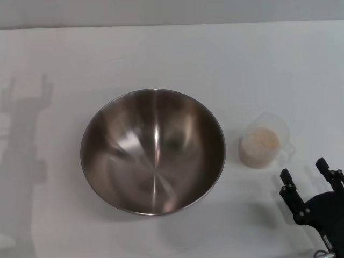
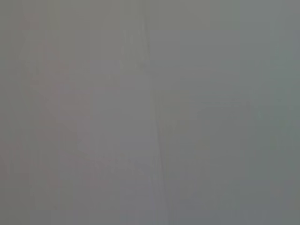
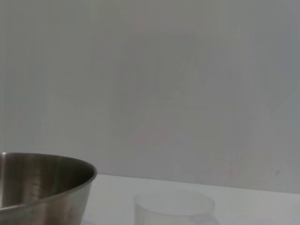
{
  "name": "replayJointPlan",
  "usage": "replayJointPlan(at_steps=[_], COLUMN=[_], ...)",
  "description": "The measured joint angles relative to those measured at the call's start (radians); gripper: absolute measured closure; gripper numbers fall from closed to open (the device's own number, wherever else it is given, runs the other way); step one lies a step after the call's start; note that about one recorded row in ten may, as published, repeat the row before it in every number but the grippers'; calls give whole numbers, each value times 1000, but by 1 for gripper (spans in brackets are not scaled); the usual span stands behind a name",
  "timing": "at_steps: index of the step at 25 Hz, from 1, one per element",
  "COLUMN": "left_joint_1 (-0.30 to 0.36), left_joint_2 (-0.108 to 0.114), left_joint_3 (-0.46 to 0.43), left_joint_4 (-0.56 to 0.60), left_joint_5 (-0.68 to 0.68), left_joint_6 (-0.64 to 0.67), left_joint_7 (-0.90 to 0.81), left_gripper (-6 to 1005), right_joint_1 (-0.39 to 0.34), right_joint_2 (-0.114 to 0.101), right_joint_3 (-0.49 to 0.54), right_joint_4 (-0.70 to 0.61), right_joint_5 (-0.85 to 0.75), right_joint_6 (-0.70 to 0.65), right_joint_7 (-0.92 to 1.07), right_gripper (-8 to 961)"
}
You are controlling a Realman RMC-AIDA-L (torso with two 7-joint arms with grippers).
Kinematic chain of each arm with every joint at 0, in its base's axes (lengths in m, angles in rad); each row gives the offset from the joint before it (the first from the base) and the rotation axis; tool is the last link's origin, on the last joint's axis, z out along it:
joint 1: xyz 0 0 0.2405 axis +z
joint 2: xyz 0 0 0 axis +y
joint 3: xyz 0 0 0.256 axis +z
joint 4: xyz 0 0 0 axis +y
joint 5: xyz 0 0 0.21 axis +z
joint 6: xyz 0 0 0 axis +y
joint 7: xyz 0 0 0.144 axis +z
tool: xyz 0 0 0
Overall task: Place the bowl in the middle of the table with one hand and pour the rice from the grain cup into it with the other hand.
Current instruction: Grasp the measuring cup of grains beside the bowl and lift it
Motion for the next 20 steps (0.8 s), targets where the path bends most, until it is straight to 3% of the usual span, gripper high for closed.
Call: replayJointPlan(at_steps=[12, 17, 20], left_joint_1=[-15, -16, -16], left_joint_2=[3, 2, 2], left_joint_3=[3, 4, 4], left_joint_4=[24, 34, 35], left_joint_5=[2, 2, 2], left_joint_6=[2, 3, 3], left_joint_7=[-1, -2, -2], left_gripper=[267, 267, 267], right_joint_1=[7, 10, 11], right_joint_2=[-1, -1, -2], right_joint_3=[33, 35, 37], right_joint_4=[11, 12, 9], right_joint_5=[2, 2, 2], right_joint_6=[34, 35, 38], right_joint_7=[50, 51, 55], right_gripper=[324, 183, 179])
